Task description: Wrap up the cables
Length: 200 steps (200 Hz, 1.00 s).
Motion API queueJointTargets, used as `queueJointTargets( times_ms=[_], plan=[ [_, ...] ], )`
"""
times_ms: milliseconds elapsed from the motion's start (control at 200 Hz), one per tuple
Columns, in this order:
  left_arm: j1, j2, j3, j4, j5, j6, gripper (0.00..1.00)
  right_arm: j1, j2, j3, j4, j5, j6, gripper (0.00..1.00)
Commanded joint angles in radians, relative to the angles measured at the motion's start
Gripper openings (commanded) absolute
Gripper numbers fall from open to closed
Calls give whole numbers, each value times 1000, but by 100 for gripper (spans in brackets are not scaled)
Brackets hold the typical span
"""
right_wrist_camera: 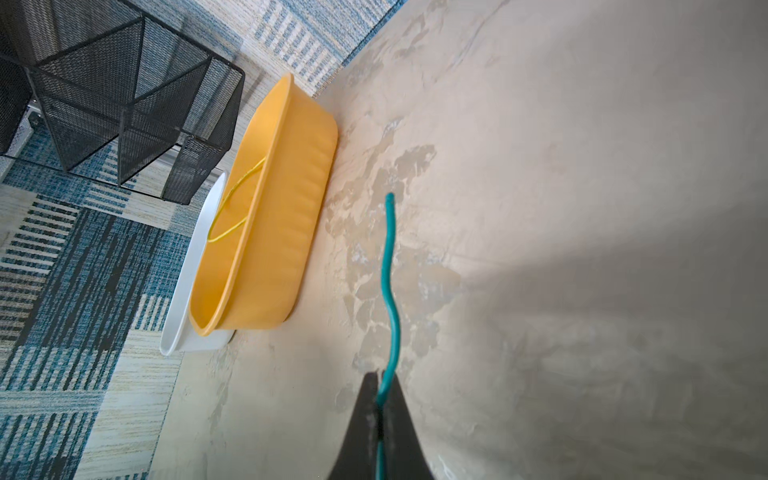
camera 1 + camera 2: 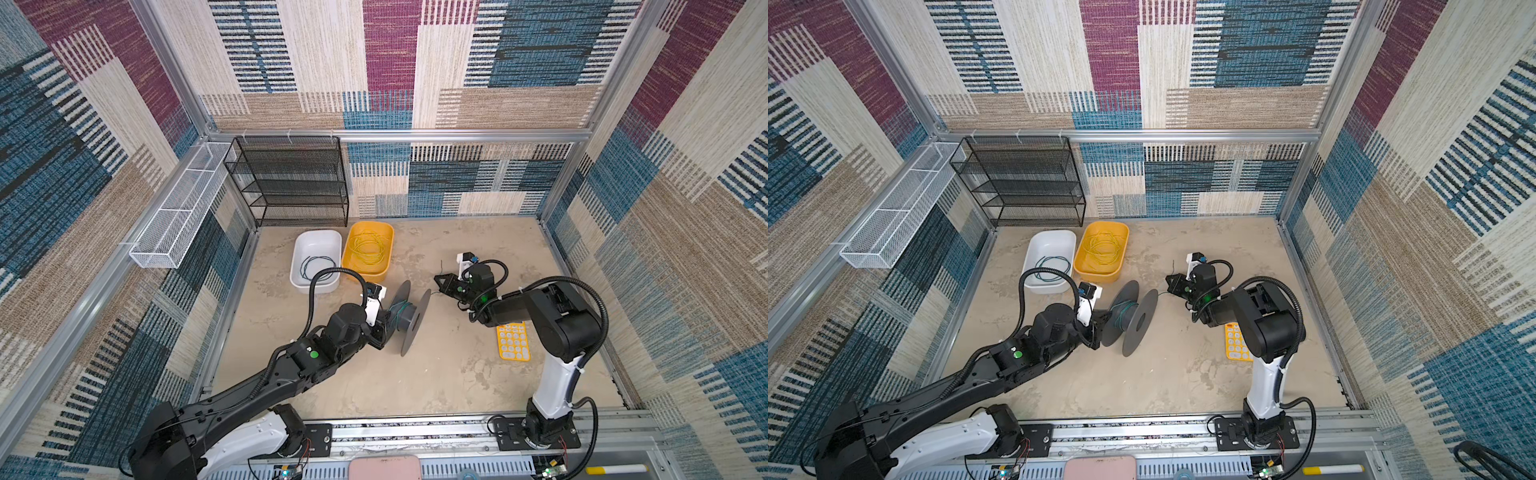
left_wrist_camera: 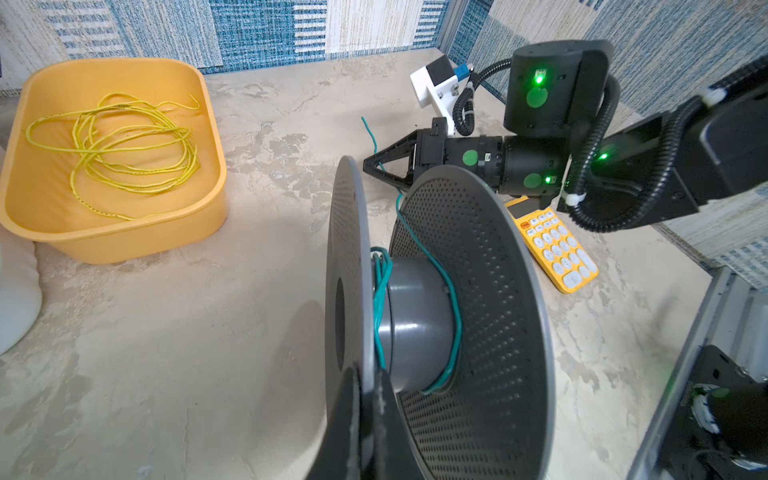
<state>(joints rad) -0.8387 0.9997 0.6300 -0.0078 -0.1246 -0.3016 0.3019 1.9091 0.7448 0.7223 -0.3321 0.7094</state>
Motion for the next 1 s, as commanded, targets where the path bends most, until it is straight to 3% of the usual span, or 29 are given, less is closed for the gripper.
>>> queueJointTargets(
  times_ms=[0,651,811,997],
  plan=[
    [9,-14,19,11,2,-58,0,2,4,-18,10,163,-33,0],
    [57,37,103,149,-27,-132,0,116,41,-21,-48,207,16,0],
    [55,61,86,121,4,-107,0,118,44,-32,-42,209,35,0],
    [15,66,85,-40,-19,-36,0,117,54,-11,-49,206,51,0]
  ],
)
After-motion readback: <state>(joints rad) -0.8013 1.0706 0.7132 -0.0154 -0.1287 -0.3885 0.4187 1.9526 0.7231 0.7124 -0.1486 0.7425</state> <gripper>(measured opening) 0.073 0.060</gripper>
